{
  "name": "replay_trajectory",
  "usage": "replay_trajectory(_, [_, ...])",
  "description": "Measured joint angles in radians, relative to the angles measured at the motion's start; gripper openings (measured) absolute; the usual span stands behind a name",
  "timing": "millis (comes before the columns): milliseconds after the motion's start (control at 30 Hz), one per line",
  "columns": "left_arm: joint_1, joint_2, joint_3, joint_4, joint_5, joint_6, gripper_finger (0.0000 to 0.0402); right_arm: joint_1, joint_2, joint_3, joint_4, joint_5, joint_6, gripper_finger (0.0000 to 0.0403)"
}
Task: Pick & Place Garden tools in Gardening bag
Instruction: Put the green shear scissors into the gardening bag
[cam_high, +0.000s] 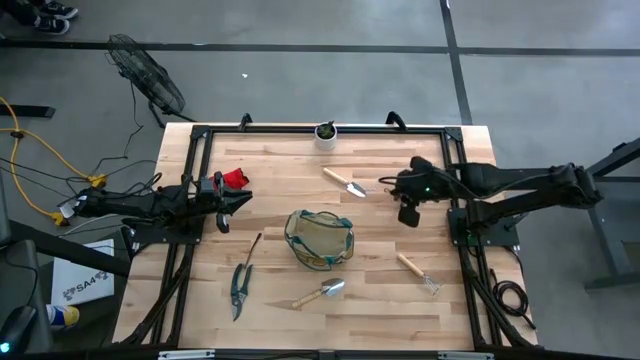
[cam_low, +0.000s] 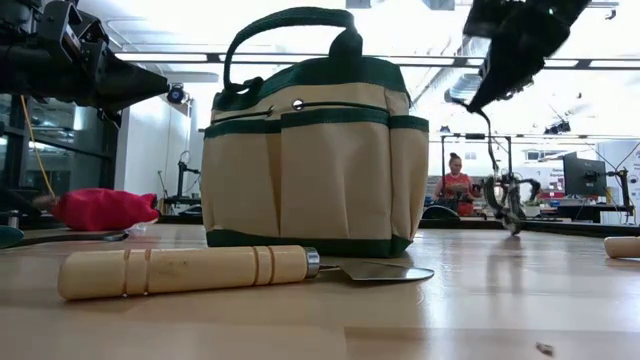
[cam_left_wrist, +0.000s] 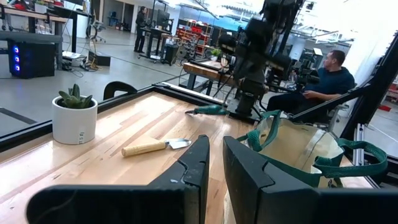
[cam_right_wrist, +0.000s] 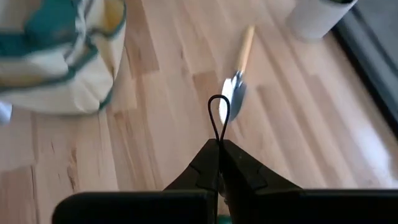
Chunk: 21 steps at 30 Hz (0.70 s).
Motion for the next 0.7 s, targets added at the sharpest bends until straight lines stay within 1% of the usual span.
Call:
replay_trajectory(200, [0.0, 0.0, 0.0, 0.0, 0.0, 0.0, 0.0045, 0.0, -0.006, 0.098, 0.001, 0.006, -0.036, 0.0004])
replay_trajectory(467, [0.0, 0.0, 0.0, 0.0, 0.0, 0.0, 0.0045, 0.004, -0.006, 0.219, -0.005, 0.051, -0.05, 0.0004])
replay_trajectory(633, [0.0, 0.0, 0.0, 0.0, 0.0, 0.0, 0.0045, 0.039, -0.006, 0.272, -0.005, 0.058, -0.04, 0.0004])
replay_trajectory(700, [0.0, 0.0, 0.0, 0.0, 0.0, 0.0, 0.0045, 0.063, -0.006, 0.29, -0.004, 0.076, -0.022, 0.0004])
